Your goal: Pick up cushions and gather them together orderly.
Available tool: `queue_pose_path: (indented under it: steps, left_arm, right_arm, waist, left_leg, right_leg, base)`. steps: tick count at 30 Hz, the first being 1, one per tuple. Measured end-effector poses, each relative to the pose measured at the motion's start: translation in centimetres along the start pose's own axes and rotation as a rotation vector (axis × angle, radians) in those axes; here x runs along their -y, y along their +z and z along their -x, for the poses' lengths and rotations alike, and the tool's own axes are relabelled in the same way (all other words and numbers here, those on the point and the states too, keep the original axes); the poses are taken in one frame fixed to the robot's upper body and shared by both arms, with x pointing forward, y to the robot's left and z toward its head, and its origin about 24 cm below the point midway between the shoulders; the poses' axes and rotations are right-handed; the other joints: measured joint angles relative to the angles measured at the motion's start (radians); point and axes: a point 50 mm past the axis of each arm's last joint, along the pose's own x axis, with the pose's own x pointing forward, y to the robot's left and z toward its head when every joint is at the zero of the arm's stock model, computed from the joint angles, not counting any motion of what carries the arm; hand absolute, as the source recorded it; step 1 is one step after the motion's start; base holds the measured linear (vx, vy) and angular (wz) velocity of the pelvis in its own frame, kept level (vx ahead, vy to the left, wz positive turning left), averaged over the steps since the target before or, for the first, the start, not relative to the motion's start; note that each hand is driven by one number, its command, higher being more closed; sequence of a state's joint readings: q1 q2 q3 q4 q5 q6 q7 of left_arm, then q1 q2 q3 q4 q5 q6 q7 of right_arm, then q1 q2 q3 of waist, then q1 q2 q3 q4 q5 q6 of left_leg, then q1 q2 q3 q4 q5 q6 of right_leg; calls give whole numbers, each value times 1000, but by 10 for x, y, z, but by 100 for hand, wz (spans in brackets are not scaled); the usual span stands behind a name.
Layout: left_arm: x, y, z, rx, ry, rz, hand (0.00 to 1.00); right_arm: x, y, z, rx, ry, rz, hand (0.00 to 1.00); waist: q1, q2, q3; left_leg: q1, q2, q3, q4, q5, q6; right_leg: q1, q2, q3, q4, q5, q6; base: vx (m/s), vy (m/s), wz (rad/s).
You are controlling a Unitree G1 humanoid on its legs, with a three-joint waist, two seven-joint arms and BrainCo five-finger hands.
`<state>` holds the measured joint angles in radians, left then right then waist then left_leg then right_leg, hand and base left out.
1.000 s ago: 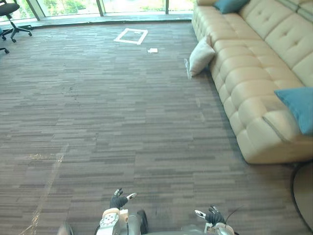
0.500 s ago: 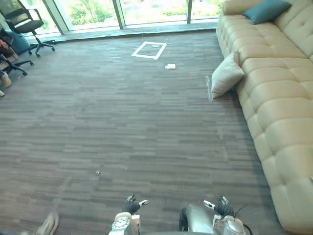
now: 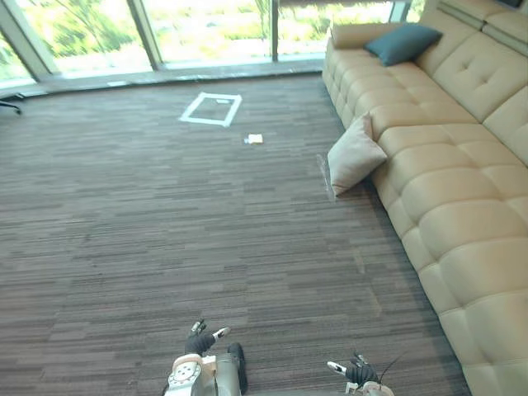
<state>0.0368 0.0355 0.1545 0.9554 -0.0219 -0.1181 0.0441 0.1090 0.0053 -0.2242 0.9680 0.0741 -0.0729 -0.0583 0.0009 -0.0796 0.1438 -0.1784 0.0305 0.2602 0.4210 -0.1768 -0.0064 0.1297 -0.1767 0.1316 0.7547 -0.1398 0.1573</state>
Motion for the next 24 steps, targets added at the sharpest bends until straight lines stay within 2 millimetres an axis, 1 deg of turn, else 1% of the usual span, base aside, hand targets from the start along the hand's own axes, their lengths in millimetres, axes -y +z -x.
queue_pose_path:
  steps: [1, 2, 3, 5, 6, 7, 8, 9, 10, 11, 12, 13, 14, 15, 16, 17, 18, 19, 20, 21, 22, 23, 24]
  left_arm:
    - [0, -1, -1, -16, -4, -15, 0]
    - [2, -3, -1, -28, -13, -30, 0]
    - [6, -4, -1, -31, -26, -43, 0]
    - [11, -9, 1, -46, -49, -64, 0]
    - [15, -11, 2, -54, -63, -75, 0]
    - [19, -12, 2, -57, -73, -72, 0]
    - [23, -12, 3, -57, -81, -68, 0]
    - [26, -12, 3, -57, -92, -73, 0]
    - [28, -11, 3, -54, -101, -79, 0]
    - [30, -12, 3, -55, -108, -87, 0]
    - [33, -15, 4, -70, -115, -80, 0]
    - [41, -14, 5, -66, -128, -63, 0]
    - [43, -14, 5, -67, -130, -58, 0]
    - [47, -15, 6, -69, -134, -43, 0]
    - [46, -13, 5, -64, -130, -42, 0]
    - [46, -12, 5, -59, -130, -42, 0]
    - [42, -7, 4, -38, -111, -19, 0]
    - [40, -7, 4, -35, -104, -12, 0]
    - [35, -7, 5, -25, -79, 15, 0]
    - [34, -5, 6, -8, -76, 24, 0]
    - [34, -3, 6, 1, -78, 26, 0]
    - [34, 0, 5, 15, -76, 31, 0]
    - [34, 2, 5, 23, -73, 35, 0]
  right_arm:
    - [0, 2, 0, 8, 1, 1, 0]
    - [0, 4, 0, 19, 4, 5, 0]
    - [0, 7, -1, 37, 4, 10, 0]
    - [1, 14, -1, 75, 7, 28, 0]
    - [2, 19, -1, 97, 7, 29, 0]
    - [2, 24, -2, 113, 7, 30, 0]
    - [2, 28, -2, 129, 7, 30, 0]
    - [2, 30, -2, 139, 7, 32, 0]
    - [3, 31, -2, 143, 6, 32, 0]
    - [4, 31, -2, 141, 2, 28, 0]
    - [7, 32, -3, 142, -9, 22, 0]
    - [13, 38, -4, 154, -20, 45, 0]
    - [14, 41, -4, 164, -24, 49, 0]
    - [15, 43, -5, 170, -25, 56, 0]
    - [14, 46, -5, 177, -22, 59, 0]
    - [13, 47, -5, 178, -19, 60, 0]
    - [8, 45, -4, 170, -6, 63, 0]
    - [5, 43, -4, 164, 1, 65, 0]
    - [-2, 41, -4, 158, 23, 82, 0]
    - [-3, 41, -4, 158, 27, 86, 0]
    - [-4, 41, -4, 157, 29, 87, 0]
    - [-4, 41, -4, 158, 32, 93, 0]
    - [-5, 40, -3, 156, 36, 99, 0]
  waist:
    - [-7, 6, 6]
    - [-7, 5, 7]
    - [-6, 15, 10]
    - [-10, 35, 15]
    - [-19, 43, 18]
    - [-21, 48, 21]
    - [-24, 51, 23]
    - [-27, 53, 24]
    - [-31, 48, 25]
    - [-34, 38, 27]
    - [-48, 43, 27]
    - [-46, 82, 27]
    - [-47, 92, 33]
    - [-51, 105, 29]
    - [-52, 122, 32]
    - [-55, 127, 35]
    - [-51, 137, 47]
    - [-50, 136, 49]
    - [-41, 121, 57]
    - [-37, 104, 59]
    - [-31, 102, 59]
    - [-21, 104, 56]
    - [-16, 108, 54]
  left_leg:
    - [53, -14, -7, -14, -31, 8]
    - [105, -24, -8, -34, -53, 13]
    - [186, -25, -5, -72, -82, 18]
    - [298, -17, -3, -158, -99, 22]
    - [357, -8, -3, -200, -107, 16]
    - [403, 2, 5, -225, -112, 15]
    - [437, 11, 12, -243, -116, 18]
    - [467, 17, 14, -266, -116, 18]
    - [499, 15, 15, -288, -116, 18]
    - [534, 1, 7, -311, -117, 17]
    - [571, 3, -7, -320, -118, 15]
    - [575, 29, -9, -295, -90, -29]
    - [574, 35, -22, -251, -65, -71]
    - [548, 53, -30, -148, -41, -111]
    - [474, 90, -66, 52, -5, -164]
    - [437, 107, -86, 146, 23, -188]
    - [303, 171, -105, 476, 58, -245]
    - [273, 186, -99, 540, 57, -243]
    - [204, 217, -49, 655, 32, -197]
    - [148, 225, -10, 657, 11, -160]
    - [111, 225, 13, 635, -1, -140]
    - [48, 223, 51, 559, -17, -112]
    - [13, 218, 66, 488, -27, -95]
  right_leg:
    - [-78, -7, 4, 179, 53, 33]
    - [-134, -9, -9, 281, 29, 17]
    - [-211, -12, -49, 356, -27, -30]
    - [-324, 4, -135, 333, -109, -87]
    - [-388, 23, -177, 278, -146, -104]
    - [-443, 39, -214, 207, -163, -112]
    - [-481, 47, -257, 120, -162, -116]
    - [-516, 56, -301, -26, -136, -128]
    - [-522, 60, -329, -184, -73, -131]
    - [-524, 60, -330, -294, 18, -147]
    - [-510, 66, -323, -267, 87, -213]
    - [-518, 73, -328, -196, 16, -218]
    - [-517, 70, -328, -141, -32, -239]
    - [-504, 73, -336, -107, -81, -255]
    - [-464, 88, -343, -113, -113, -264]
    - [-444, 94, -346, -124, -121, -268]
    - [-346, 138, -348, -190, -132, -277]
    - [-314, 148, -346, -211, -133, -278]
    - [-202, 162, -331, -292, -137, -282]
    - [-143, 164, -317, -350, -138, -280]
    - [-110, 164, -305, -380, -140, -278]
    - [-65, 165, -278, -424, -151, -276]
    - [-31, 166, -261, -447, -149, -262]
  base:
    - [562, 200, 19]
    - [654, 194, 1]
    - [617, 138, -12]
    - [502, 52, -7]
    - [557, -21, 2]
    - [580, -39, 4]
    - [593, -77, 9]
    - [601, -116, 24]
    - [757, -176, 35]
    - [689, -167, 43]
    - [701, -168, 27]
    - [674, -190, 17]
    - [641, -203, -7]
    - [636, -235, -6]
    - [606, -215, -7]
    - [580, -201, -12]
    - [438, -148, -16]
    - [491, -164, -36]
    - [529, -162, -35]
    - [473, -131, -39]
    - [319, -44, -45]
    - [321, 2, -47]
    - [428, 38, -62]
